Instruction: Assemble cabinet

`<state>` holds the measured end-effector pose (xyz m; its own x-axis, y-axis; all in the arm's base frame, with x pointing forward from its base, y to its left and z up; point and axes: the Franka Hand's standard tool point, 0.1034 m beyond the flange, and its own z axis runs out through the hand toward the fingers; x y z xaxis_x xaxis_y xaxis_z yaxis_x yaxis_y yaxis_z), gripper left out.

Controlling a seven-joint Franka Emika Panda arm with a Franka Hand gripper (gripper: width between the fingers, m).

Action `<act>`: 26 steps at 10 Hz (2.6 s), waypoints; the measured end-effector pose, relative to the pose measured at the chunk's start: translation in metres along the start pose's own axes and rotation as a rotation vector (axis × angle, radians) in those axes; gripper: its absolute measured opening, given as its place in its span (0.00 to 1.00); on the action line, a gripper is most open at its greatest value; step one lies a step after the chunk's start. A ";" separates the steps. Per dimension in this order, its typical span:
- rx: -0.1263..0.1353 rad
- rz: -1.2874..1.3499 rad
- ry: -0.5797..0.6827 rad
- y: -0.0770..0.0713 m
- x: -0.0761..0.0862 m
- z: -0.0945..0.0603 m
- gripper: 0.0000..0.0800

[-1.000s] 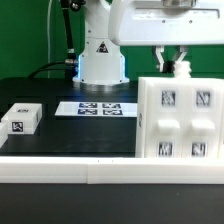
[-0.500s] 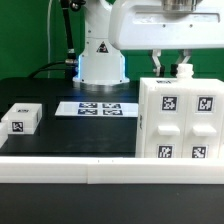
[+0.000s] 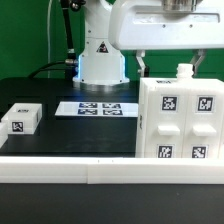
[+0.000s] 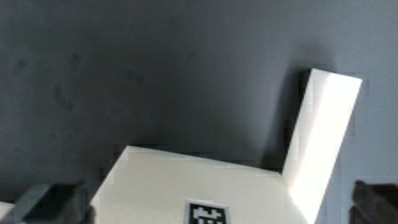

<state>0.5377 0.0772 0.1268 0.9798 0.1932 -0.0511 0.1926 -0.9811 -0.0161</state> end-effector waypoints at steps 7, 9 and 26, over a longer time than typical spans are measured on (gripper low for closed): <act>-0.005 0.093 0.103 0.004 -0.024 0.016 1.00; -0.005 0.091 0.103 0.004 -0.024 0.016 1.00; -0.058 0.009 0.057 0.206 -0.122 0.062 1.00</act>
Offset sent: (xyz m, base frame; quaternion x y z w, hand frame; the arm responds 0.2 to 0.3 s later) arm -0.0183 -0.0012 -0.0141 0.0180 0.0490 0.0393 0.9979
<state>0.4546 -0.1485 0.0679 0.9826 0.1857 0.0059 0.1853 -0.9818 0.0418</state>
